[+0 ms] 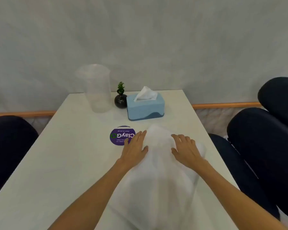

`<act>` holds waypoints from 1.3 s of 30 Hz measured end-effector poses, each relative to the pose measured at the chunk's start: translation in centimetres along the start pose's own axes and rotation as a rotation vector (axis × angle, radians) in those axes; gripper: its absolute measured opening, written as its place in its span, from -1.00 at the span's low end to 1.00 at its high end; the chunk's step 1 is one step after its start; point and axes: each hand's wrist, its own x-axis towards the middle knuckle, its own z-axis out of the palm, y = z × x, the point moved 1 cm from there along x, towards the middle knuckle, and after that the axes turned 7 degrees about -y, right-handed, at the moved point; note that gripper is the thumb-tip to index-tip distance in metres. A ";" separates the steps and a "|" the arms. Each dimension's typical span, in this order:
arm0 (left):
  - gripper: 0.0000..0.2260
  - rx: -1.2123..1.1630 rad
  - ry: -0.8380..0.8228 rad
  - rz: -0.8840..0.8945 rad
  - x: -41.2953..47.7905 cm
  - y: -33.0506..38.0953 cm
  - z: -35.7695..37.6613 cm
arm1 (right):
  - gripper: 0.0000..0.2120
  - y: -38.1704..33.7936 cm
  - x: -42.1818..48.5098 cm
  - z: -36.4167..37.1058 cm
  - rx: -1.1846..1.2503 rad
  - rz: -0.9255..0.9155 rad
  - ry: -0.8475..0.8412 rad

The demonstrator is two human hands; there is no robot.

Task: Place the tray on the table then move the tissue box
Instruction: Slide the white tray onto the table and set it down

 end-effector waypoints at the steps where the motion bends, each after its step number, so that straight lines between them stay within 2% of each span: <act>1: -0.45 0.007 -0.012 -0.032 -0.1 -0.4 0.2 | -0.51 0.4 -0.3 0.2 -0.002 0.047 -0.014; 5: -0.46 -0.041 -0.011 -0.096 -0.4 -1.9 1.6 | -0.55 2.0 -1.5 1.7 0.007 0.147 0.004; 13: -0.62 0.004 0.089 -0.082 -1.0 -2.7 2.1 | -0.60 2.3 -4.0 2.5 0.031 0.369 0.051; 22: -0.70 0.027 0.033 -0.132 -0.8 -3.3 1.1 | -0.62 2.6 -5.9 1.2 0.402 0.477 0.067; 27: -0.75 0.050 0.037 -0.199 -0.8 -2.7 0.8 | -0.51 3.1 -6.2 1.1 0.706 0.641 0.071; 29: -0.78 0.053 0.042 -0.234 -0.8 -2.4 0.7 | -0.57 3.6 -6.5 1.3 0.751 0.681 0.037; 31: -0.81 0.050 0.042 -0.264 -0.7 -2.2 0.6 | -0.78 4.4 -6.5 1.6 0.714 0.651 0.015; 33: -0.83 0.043 0.038 -0.285 -0.7 -1.8 0.7 | -0.87 5.2 -6.2 1.3 0.695 0.603 0.014; 35: -0.85 0.026 0.033 -0.301 -0.8 -1.2 1.0 | -0.82 6.2 -5.3 0.5 0.663 0.565 0.028; 37: -0.85 0.004 0.030 -0.325 -0.9 -0.3 1.3 | -0.70 7.3 -4.1 -0.3 0.636 0.535 0.039; 39: -0.85 -0.015 0.037 -0.361 -0.9 0.6 1.7 | -0.68 8.6 -2.7 -1.1 0.603 0.496 0.015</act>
